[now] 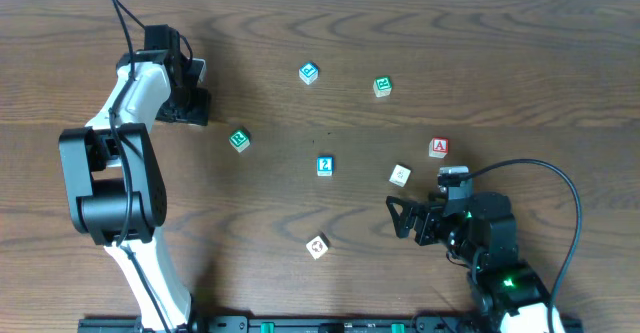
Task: Spell out Ai2
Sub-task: 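Reach the left gripper to the red 'I' block and grasp it, then carry the 'I' block with the left gripper to the table center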
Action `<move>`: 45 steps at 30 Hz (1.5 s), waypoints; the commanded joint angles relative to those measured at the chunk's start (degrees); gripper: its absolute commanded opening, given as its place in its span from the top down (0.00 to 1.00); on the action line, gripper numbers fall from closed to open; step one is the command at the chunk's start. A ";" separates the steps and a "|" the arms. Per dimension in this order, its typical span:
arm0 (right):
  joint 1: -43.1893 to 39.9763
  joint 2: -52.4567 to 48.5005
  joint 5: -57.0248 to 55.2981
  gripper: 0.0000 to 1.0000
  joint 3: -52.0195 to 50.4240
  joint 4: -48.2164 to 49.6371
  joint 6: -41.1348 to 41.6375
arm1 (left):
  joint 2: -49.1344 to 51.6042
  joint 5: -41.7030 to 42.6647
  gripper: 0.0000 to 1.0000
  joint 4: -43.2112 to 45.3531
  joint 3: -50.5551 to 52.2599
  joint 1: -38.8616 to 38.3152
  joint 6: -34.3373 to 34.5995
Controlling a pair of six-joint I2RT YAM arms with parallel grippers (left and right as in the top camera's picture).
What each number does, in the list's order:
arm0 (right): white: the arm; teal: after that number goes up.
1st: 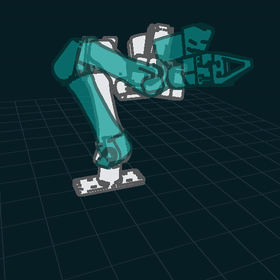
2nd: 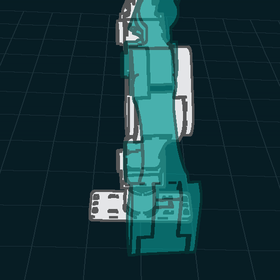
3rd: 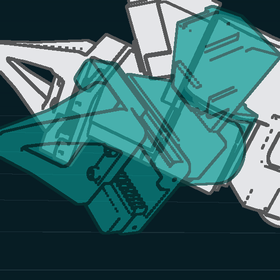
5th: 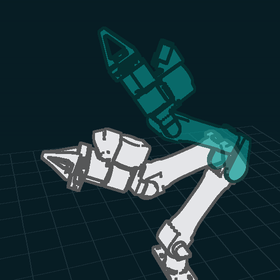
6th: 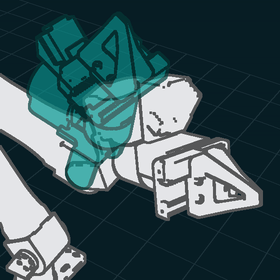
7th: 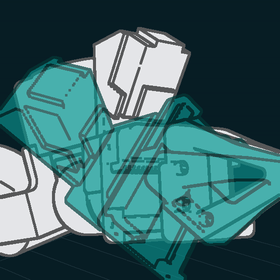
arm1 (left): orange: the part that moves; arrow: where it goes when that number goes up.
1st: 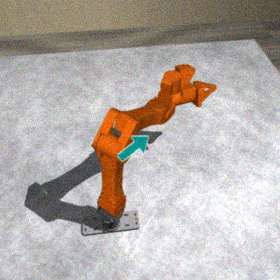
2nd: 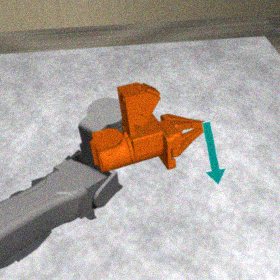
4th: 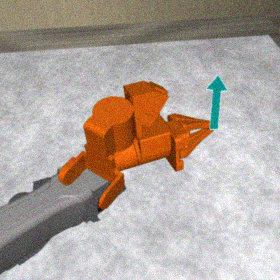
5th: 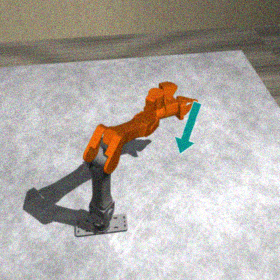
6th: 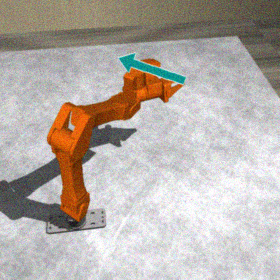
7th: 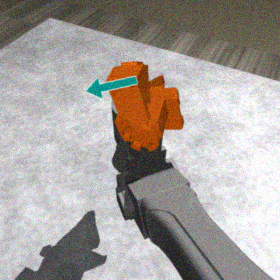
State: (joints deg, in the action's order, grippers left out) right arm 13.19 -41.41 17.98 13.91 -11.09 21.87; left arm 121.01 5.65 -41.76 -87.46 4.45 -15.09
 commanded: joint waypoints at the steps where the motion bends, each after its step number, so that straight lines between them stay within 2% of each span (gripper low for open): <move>1: -0.52 0.13 -0.63 0.01 1.01 0.17 -0.94 | 0.87 0.35 0.57 -0.22 -0.76 0.04 -0.04; 8: -0.52 0.13 -0.63 0.01 1.01 0.17 -0.94 | 0.87 0.00 0.69 -0.28 -0.76 0.04 0.94; 15: -0.52 0.13 -0.61 0.01 1.03 1.36 -0.90 | 0.87 -0.09 0.72 -0.31 -0.79 0.04 2.75; 18: -0.52 0.13 -0.63 0.01 1.05 2.91 -0.92 | 0.81 0.57 0.73 -0.61 -1.33 0.02 6.49; 23: -1.42 0.15 -0.63 0.01 1.38 4.24 -0.90 | 0.76 3.52 0.94 -6.40 -8.31 -0.94 10.08; 26: -3.80 0.15 -0.61 0.01 2.73 3.98 -0.90 | 0.68 3.41 0.94 -11.47 -16.04 -3.23 12.15; 29: -6.60 0.13 -0.66 0.01 5.60 0.85 -0.96 | 0.68 3.34 0.94 -15.34 -22.75 -6.58 16.00; 32: -10.86 0.15 -0.63 0.01 10.23 -6.71 -2.43 | 0.66 3.39 0.94 -17.49 -25.68 -11.56 21.77; 37: -17.31 0.15 -0.63 0.01 19.87 -18.58 -5.49 | 0.68 5.75 0.94 -18.03 -23.37 -21.14 27.34; 41: -19.43 0.15 -0.63 0.01 26.80 -26.86 -7.39 | 0.68 5.35 0.94 -13.38 -19.15 -29.35 30.88; 45: -19.54 0.15 -0.63 0.01 30.25 -31.69 -7.39 | 0.68 2.62 0.94 -8.59 -14.99 -34.29 35.01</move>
State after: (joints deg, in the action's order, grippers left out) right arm -5.85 -41.50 17.28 41.95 -41.23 16.03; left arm 121.51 10.37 -51.37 -104.36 -28.14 15.18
